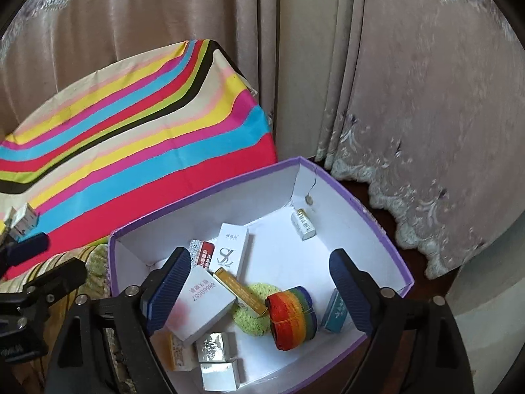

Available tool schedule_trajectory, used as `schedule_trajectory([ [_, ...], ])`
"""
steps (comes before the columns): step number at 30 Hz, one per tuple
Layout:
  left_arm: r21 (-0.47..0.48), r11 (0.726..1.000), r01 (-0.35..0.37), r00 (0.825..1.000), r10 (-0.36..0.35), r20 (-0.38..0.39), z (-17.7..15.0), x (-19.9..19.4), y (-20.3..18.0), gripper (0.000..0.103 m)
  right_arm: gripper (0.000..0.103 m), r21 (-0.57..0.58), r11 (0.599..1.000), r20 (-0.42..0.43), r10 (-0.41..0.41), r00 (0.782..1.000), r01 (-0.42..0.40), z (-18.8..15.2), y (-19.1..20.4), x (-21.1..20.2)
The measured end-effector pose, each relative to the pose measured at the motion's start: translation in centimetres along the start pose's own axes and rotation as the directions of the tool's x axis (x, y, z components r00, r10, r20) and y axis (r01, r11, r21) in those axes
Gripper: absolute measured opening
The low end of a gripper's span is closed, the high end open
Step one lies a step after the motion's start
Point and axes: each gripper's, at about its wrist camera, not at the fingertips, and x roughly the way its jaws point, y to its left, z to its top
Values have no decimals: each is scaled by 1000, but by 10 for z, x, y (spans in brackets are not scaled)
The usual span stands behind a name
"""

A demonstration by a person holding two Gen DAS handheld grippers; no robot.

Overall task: Organize objects
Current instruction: 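Open both grippers to drop the box and strap roll inside, then move both grippers back to the remaining boxes on the tablecloth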

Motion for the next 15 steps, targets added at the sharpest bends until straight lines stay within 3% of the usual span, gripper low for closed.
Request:
schedule_trajectory([
  [5, -27, 999, -30, 999, 31, 45, 1, -15, 21, 86, 88, -85, 995, 81, -35, 996, 42, 3, 21, -13],
  [8, -15, 990, -142, 987, 143, 76, 1, -25, 32, 86, 88, -107, 994, 79, -20, 997, 28, 4, 32, -17],
  [11, -66, 983, -170, 978, 177, 108, -4, -39, 50, 86, 88, -108, 992, 56, 77, 995, -70, 4, 42, -19],
  [15, -159, 961, -227, 964, 244, 102, -11, -47, 79, 86, 88, -46, 973, 19, 226, 974, -225, 5, 57, -20],
])
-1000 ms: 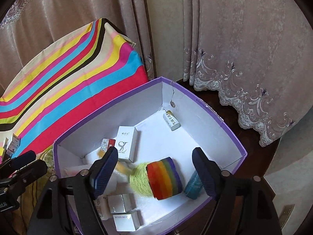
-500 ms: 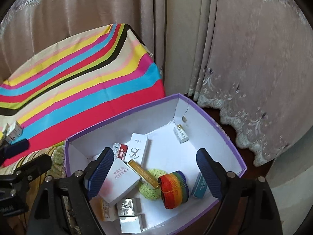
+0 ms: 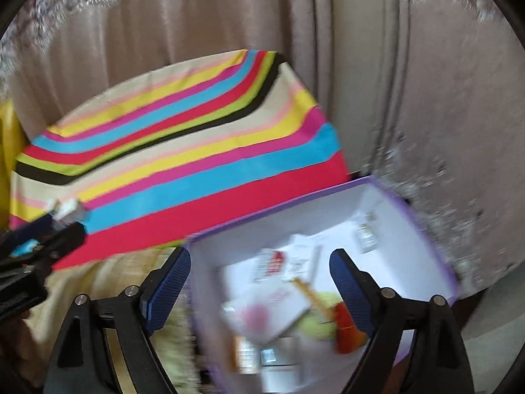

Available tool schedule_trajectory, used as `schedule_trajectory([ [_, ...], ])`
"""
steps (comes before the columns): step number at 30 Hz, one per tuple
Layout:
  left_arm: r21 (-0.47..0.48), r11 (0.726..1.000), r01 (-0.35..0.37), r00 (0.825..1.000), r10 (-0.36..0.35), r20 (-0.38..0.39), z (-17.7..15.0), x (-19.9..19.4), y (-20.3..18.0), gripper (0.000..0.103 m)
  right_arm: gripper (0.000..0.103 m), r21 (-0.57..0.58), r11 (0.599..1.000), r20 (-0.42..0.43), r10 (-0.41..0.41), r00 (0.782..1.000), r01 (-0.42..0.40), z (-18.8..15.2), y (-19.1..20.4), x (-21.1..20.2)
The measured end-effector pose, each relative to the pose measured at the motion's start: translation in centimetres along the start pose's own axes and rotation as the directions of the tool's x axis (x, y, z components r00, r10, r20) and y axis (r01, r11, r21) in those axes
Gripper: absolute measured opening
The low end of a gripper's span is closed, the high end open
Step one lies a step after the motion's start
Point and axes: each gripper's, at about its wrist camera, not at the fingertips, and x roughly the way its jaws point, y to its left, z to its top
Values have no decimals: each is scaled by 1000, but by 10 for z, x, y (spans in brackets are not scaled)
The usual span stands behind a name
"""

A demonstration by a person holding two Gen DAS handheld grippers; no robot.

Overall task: Organize objects
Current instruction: 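Move both grippers back to the remaining boxes on the tablecloth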

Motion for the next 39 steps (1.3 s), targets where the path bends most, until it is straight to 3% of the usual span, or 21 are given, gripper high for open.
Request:
schedule_trajectory([
  [9, -178, 982, -65, 998, 64, -14, -15, -8, 62, 85, 88, -118, 986, -46, 114, 992, -119, -8, 68, 10],
  [17, -278, 958, -74, 997, 61, -56, -32, -17, 105, 85, 88, -178, 962, -99, 192, 976, -207, -12, 108, 20],
  [23, -390, 917, -82, 994, 50, -92, -54, -27, 156, 85, 88, -220, 946, -127, 214, 969, -238, -14, 133, 29],
  [28, -498, 858, -122, 989, 62, -135, -73, -32, 202, 81, 88, -234, 939, -152, 223, 963, -254, -16, 149, 36],
  [36, -536, 820, -198, 976, 112, -189, -88, -32, 247, 70, 88, -243, 929, -178, 242, 954, -281, -16, 166, 46],
  [39, -510, 832, -217, 968, 116, -223, -88, -25, 255, 69, 88, -242, 926, -190, 246, 950, -288, -17, 171, 50],
])
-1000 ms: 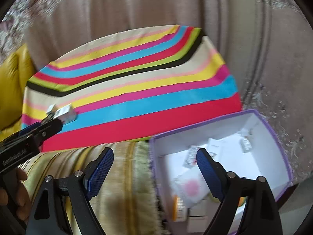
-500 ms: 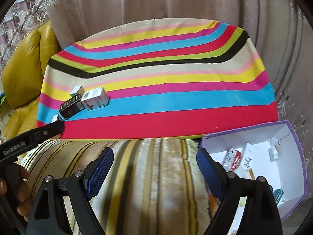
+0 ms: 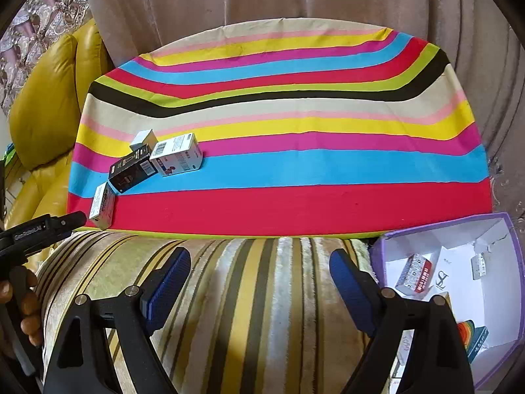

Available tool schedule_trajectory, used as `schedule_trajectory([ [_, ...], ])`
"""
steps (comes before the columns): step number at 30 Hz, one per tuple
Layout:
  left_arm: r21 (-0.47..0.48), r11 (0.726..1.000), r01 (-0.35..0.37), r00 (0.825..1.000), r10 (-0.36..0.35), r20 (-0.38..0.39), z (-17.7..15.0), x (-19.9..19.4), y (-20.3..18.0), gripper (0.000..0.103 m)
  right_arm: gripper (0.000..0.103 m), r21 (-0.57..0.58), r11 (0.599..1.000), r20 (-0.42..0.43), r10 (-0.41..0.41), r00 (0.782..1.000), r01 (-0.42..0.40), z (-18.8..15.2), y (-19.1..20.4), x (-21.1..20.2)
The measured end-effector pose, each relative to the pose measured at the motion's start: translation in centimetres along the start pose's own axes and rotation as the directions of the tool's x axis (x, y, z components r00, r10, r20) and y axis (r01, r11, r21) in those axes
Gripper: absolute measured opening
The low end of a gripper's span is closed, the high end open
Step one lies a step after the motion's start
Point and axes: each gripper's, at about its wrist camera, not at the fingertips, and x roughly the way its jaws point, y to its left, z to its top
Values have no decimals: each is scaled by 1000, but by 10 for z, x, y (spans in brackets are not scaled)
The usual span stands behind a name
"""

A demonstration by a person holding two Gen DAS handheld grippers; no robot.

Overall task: Organize objects
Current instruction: 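Move both grippers back to the remaining boxes on the tablecloth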

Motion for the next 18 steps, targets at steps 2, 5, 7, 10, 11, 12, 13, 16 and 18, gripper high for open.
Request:
schedule_trajectory([
  [2, 14, 1000, -18, 1000, 18, -8, 3, 4, 1, 69, 88, -2, 1000, -6, 9, 1000, -9, 1, 1, 2],
  [5, 32, 999, -26, 999, 27, -45, 8, 15, 2, 62, 88, 5, 1000, -14, 19, 1000, -18, 3, 2, 6],
  [7, 45, 998, -53, 995, 56, -78, 11, 24, 4, 53, 88, 8, 1000, -24, 26, 999, -25, 5, 3, 9],
  [10, 51, 997, -60, 993, 65, -99, 13, 29, 6, 50, 88, 8, 1000, -29, 31, 999, -30, 6, 7, 12],
  [11, 52, 997, -61, 993, 66, -100, 14, 29, 8, 50, 88, 7, 999, -31, 32, 999, -32, 7, 8, 13],
  [12, 46, 997, -69, 993, 73, -98, 16, 29, 10, 49, 88, 8, 999, -33, 33, 999, -33, 7, 9, 14],
  [13, 37, 996, -79, 992, 82, -95, 18, 30, 14, 49, 88, 8, 999, -35, 36, 999, -36, 8, 9, 15],
  [16, 11, 995, -99, 991, 100, -93, 24, 33, 23, 49, 88, 5, 999, -44, 45, 998, -45, 11, 13, 20],
  [18, -12, 993, -116, 990, 115, -87, 27, 35, 29, 49, 88, -1, 999, -53, 48, 997, -48, 13, 16, 24],
])
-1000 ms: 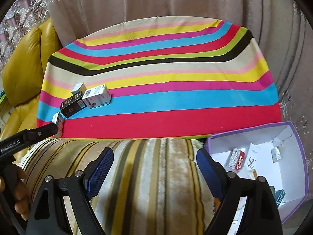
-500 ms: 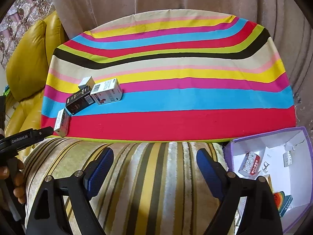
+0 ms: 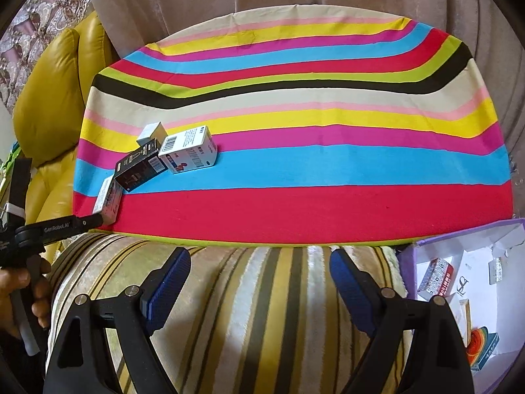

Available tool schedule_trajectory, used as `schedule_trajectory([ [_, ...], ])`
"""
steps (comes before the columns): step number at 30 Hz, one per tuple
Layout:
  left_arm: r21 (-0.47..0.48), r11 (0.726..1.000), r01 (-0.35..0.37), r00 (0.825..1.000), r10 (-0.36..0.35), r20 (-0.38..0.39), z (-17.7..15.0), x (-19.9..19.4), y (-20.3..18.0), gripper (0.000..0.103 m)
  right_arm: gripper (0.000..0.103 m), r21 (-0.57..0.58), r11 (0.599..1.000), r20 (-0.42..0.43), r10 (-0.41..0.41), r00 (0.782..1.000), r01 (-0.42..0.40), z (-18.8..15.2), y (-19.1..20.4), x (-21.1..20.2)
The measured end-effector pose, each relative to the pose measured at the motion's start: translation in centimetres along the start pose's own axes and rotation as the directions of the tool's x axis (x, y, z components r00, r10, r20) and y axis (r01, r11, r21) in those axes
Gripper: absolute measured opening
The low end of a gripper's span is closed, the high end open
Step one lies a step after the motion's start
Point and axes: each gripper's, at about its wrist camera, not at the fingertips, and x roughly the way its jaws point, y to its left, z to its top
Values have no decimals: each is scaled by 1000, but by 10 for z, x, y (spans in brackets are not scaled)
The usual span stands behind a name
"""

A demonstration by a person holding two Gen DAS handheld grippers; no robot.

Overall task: Organize objects
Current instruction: 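Move both grippers back to the remaining boxes on the tablecloth, then grasp the white slim box with the left gripper while the right gripper grasps the white barcode box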

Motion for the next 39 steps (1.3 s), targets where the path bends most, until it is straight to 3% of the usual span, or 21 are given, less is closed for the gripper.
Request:
schedule_trajectory([
  [5, -38, 999, -14, 1000, 15, 21, 7, 0, 10, 49, 88, -14, 1000, 1, 5, 1000, -5, 4, 7, 4],
  [12, 3, 998, 59, 994, -59, 87, 1, -21, 1, 55, 88, -36, 999, 18, -9, 1000, 10, 12, 16, 9],
  [16, 10, 996, 84, 993, -85, 76, 5, -15, -2, 54, 88, -51, 999, 26, -17, 1000, 19, 20, 24, 16],
  [21, 33, 998, 57, 997, -58, 55, 21, 3, -14, 54, 88, -76, 997, 28, -13, 1000, 15, 30, 38, 26],
  [29, 49, 999, 22, 999, -24, 33, 30, 16, -18, 31, 88, -89, 996, 20, 23, 1000, -21, 47, 60, 47],
  [39, 36, 999, 25, 997, -27, 78, 25, 15, -17, 29, 88, -137, 990, 22, 24, 999, -21, 75, 90, 81],
])
